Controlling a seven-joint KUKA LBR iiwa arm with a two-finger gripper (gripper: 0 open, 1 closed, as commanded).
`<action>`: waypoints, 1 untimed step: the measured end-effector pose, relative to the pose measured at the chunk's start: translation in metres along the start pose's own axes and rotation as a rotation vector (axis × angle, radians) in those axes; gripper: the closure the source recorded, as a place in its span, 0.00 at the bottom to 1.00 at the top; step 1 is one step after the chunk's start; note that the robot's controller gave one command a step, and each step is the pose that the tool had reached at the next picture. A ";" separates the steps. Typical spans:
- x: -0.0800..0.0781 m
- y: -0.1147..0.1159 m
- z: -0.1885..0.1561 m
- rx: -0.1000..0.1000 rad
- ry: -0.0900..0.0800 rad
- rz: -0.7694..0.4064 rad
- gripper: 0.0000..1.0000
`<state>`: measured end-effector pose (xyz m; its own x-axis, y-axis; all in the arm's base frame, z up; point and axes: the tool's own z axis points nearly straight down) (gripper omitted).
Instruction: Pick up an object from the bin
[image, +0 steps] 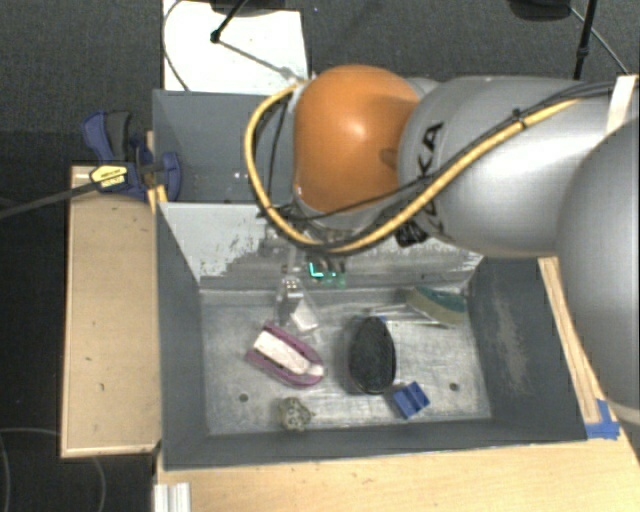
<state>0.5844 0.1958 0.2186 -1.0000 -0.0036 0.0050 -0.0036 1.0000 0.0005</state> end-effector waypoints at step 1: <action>0.015 -0.034 0.126 -0.005 -0.015 -0.364 0.00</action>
Offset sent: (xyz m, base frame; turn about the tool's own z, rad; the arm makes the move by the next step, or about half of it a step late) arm -0.0217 -0.0427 -0.1486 -0.3727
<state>0.5684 0.1615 0.0922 -0.9331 -0.3595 -0.0112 -0.3595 0.9331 0.0044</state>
